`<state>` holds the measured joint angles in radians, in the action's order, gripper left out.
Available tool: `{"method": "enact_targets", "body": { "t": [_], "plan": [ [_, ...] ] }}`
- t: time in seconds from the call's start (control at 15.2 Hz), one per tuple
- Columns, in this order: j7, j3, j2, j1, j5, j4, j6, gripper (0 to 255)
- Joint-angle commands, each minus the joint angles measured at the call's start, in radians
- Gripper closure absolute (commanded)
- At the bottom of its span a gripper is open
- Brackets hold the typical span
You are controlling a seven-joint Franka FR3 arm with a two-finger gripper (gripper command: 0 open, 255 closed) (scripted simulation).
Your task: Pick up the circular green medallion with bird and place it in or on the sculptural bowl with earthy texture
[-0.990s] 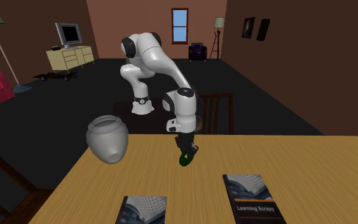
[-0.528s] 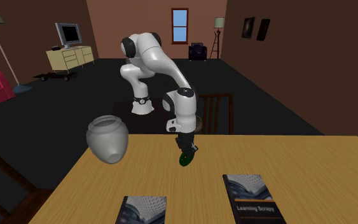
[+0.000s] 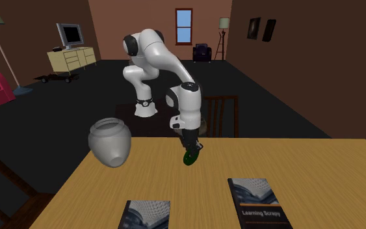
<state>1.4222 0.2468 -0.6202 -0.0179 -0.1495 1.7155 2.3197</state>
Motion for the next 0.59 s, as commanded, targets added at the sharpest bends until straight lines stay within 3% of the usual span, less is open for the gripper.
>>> {"method": "enact_targets", "body": {
  "t": [0.0,0.53],
  "plan": [
    [-0.002,0.004,0.019,0.002,0.005,0.002,-0.017,255],
    [-0.011,0.016,0.083,0.011,0.023,-0.013,-0.095,255]
  ]
}}
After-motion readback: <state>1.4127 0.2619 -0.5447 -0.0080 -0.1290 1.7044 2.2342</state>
